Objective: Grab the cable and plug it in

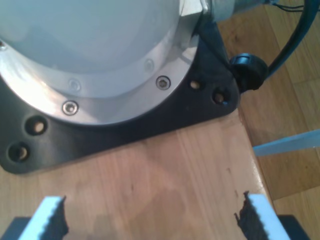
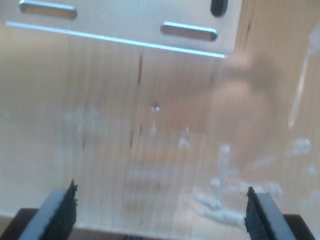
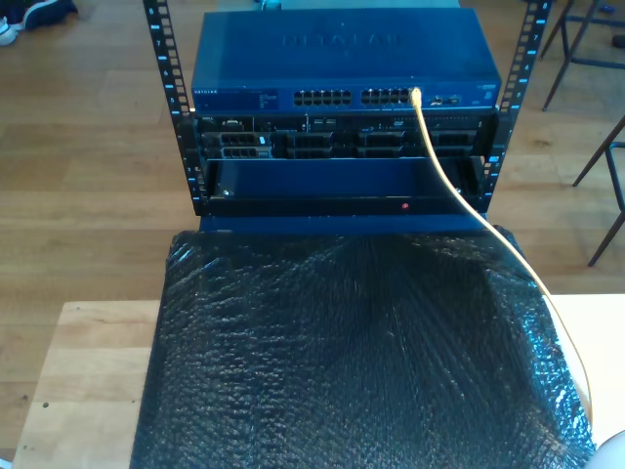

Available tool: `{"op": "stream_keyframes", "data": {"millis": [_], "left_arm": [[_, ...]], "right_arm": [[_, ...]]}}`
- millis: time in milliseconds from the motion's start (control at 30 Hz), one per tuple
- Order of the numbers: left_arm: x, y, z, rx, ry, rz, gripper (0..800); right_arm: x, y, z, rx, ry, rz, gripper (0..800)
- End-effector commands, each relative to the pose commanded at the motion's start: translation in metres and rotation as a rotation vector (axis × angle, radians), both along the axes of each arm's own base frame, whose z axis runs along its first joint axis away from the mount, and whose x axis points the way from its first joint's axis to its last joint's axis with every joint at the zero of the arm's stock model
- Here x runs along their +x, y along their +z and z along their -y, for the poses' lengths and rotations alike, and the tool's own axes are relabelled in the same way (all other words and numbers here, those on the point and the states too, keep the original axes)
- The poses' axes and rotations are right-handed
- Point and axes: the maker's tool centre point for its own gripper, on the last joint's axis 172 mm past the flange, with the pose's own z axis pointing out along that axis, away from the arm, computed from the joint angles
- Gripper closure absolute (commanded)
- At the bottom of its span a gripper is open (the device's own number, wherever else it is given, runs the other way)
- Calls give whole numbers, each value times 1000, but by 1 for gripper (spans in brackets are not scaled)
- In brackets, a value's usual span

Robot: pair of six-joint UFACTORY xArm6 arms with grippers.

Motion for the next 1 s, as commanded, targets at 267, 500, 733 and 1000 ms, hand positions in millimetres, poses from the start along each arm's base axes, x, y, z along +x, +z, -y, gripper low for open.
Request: {"op": "stream_keyframes", "data": {"millis": [267, 500, 733, 1000], "left_arm": [[0, 0, 0, -1, 2, 0, 0], [0, 0, 0, 0, 2, 0, 0], [0, 0, 0, 0, 2, 0, 0], [0, 0, 0, -1, 2, 0, 0]], "right_arm": [[0, -4, 2, -21, -8, 3, 3], [0, -4, 2, -21, -9, 4, 2], [0, -4, 2, -21, -9, 4, 2], [0, -4, 2, -23, -9, 4, 2]]}}
